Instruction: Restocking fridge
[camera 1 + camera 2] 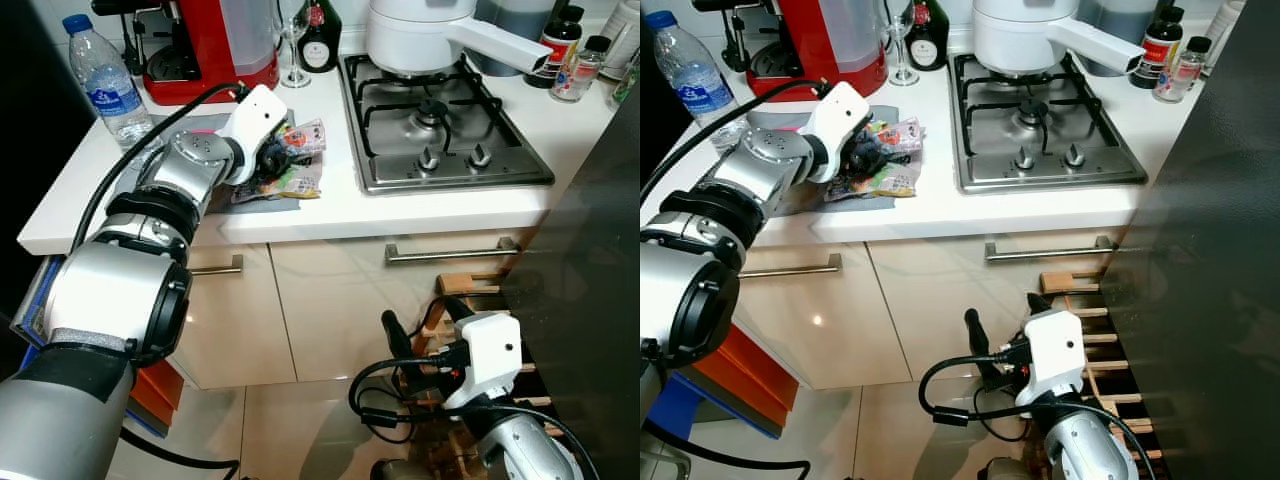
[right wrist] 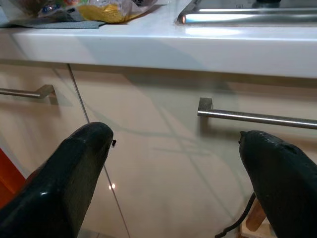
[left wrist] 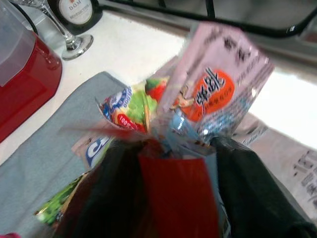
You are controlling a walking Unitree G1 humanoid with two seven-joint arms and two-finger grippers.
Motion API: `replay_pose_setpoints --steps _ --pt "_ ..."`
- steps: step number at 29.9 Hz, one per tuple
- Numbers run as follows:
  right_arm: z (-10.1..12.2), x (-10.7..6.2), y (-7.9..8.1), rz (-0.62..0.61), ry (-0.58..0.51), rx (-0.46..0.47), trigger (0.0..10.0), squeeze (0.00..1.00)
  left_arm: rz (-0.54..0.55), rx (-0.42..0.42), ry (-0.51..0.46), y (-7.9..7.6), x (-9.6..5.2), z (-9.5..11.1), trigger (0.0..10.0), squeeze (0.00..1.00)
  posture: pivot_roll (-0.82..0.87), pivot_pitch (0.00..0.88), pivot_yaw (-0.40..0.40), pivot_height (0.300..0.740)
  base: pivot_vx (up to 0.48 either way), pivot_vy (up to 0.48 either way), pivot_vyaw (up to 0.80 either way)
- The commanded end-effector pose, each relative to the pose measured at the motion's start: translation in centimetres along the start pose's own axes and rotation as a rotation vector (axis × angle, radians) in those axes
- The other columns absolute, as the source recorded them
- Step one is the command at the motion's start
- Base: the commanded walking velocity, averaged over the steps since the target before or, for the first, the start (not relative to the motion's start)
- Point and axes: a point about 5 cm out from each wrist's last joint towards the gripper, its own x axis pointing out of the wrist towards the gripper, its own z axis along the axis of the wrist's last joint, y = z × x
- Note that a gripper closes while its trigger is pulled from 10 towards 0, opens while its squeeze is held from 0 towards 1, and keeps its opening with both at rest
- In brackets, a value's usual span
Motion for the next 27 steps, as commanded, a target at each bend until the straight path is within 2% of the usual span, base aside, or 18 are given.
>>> replay_pose_setpoints --steps 1,5,7,8,10,13,17,18,19,20,21,23,24,25,26,27 --pt "0.0 0.1 -0.1 -0.004 -0.006 0.01 10.0 0.0 -0.012 -0.029 -0.046 0.1 -0.1 0.9 0.0 0.0 -0.38 0.041 0.091 0.74 0.0 0.0 0.0" --pt "0.1 0.7 -0.1 0.001 -0.018 0.006 10.0 0.0 0.004 -0.054 -0.192 1.4 -0.8 4.1 0.0 0.0 -0.36 0.024 0.09 0.74 0.0 0.0 0.0" --pt "0.0 0.8 -0.1 0.004 -0.02 0.005 10.0 0.0 0.009 -0.052 -0.202 1.6 -0.9 4.4 0.0 0.0 -0.36 0.019 0.089 0.74 0.0 0.0 0.0" --pt "0.0 1.3 -0.2 0.008 -0.024 0.003 10.0 0.0 0.008 -0.053 -0.249 2.1 -1.4 5.5 0.0 0.0 -0.34 0.003 0.085 0.74 0.0 0.0 0.0" --pt "-0.1 1.7 -0.3 0.013 -0.03 0.0 10.0 0.0 0.004 -0.065 -0.294 2.5 -1.8 6.4 0.0 0.0 -0.34 0.0 0.084 0.74 0.0 0.0 0.0" --pt "-0.1 2.0 -0.3 0.016 -0.033 -0.003 10.0 0.0 0.0 -0.072 -0.325 2.9 -2.2 6.9 0.0 0.0 -0.33 0.0 0.082 0.74 0.0 0.0 0.0" --pt "-0.1 2.3 -0.4 0.021 -0.039 -0.007 10.0 0.0 -0.005 0.009 -0.33 3.3 -2.6 7.1 0.0 0.0 -0.32 0.0 0.079 0.74 0.0 0.0 0.0" --pt "-0.1 2.4 -0.4 0.024 -0.04 -0.008 10.0 0.0 0.015 0.063 -0.3 3.5 -2.7 6.8 0.0 0.0 -0.32 0.0 0.079 0.74 0.0 0.0 0.0" --pt "-0.1 2.4 -0.3 0.026 -0.041 -0.009 10.0 0.0 0.03 0.103 -0.269 3.6 -2.7 6.4 4.2 0.0 -0.32 0.0 0.08 0.74 0.0 0.0 0.0" --pt "-0.2 2.5 -0.3 0.028 -0.043 -0.009 10.0 0.0 0.04 0.126 -0.249 3.7 -2.7 6.1 4.2 0.0 -0.32 0.0 0.08 0.74 0.0 0.0 0.0" --pt "-0.2 2.6 -0.2 0.032 -0.047 -0.013 10.0 0.0 0.051 0.116 -0.25 3.9 -2.8 6.0 10.0 0.0 -0.33 0.0 0.088 0.74 0.0 0.0 0.0" --pt "-0.1 2.7 -0.1 0.033 -0.054 -0.019 10.0 0.0 0.06 0.1 -0.262 4.1 -3.0 5.9 10.0 0.0 -0.33 0.0 0.096 0.74 0.0 0.0 0.0" --pt "0.5 3.1 -0.3 -0.003 -0.093 -0.03 10.0 0.0 0.087 0.031 -0.366 4.8 -3.7 6.5 10.0 1.0 -0.33 0.0 0.1 0.74 0.0 0.0 0.0" --pt "1.0 3.4 -0.7 -0.04 -0.118 -0.035 10.0 0.0 0.102 -0.025 -0.435 5.2 -4.0 6.8 10.0 1.0 -0.33 0.0 0.1 0.74 0.0 0.0 0.0" --pt "1.0 3.4 -0.7 -0.04 -0.118 -0.035 10.0 0.0 0.102 -0.025 -0.435 5.2 -4.0 6.8 10.0 1.0 -0.33 0.0 0.1 0.74 0.0 0.0 0.0" --pt "1.7 3.6 -1.2 -0.087 -0.152 -0.038 10.0 0.0 0.107 -0.089 -0.544 5.4 -4.5 7.2 10.0 1.0 -0.32 0.0 0.089 0.74 0.0 0.0 0.0"
